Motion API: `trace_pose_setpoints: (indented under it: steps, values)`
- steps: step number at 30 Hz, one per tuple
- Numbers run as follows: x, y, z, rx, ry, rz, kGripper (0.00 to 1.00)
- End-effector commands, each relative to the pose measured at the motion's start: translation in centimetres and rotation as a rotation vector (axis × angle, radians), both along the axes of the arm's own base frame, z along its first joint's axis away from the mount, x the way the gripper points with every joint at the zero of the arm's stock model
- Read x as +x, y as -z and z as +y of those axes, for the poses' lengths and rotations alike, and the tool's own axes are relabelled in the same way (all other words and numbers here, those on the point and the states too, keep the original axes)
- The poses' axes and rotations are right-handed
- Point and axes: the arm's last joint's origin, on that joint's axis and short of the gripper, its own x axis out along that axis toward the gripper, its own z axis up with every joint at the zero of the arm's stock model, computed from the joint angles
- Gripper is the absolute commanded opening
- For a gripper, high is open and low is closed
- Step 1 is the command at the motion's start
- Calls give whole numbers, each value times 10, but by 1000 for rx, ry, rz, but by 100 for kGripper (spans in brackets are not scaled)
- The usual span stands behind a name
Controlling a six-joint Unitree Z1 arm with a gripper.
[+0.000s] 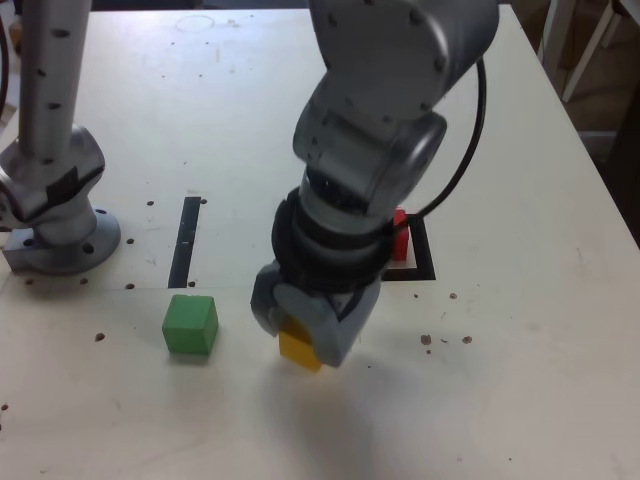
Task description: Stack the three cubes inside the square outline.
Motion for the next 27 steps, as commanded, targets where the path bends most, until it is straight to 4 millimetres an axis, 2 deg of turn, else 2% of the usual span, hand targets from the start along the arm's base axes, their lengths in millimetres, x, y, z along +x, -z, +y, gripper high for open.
trace_pose_setpoints:
  steps: [1,7,13,20,27]
  values:
    - [1,-15,7,-2,-15,-20,28]
    - [10,-53,36,-3,-91,-58,28]
    - [24,-73,70,-15,-201,-84,28]
    - [45,-74,114,-20,-340,-108,28]
    - [59,-68,145,-19,-439,-109,28]
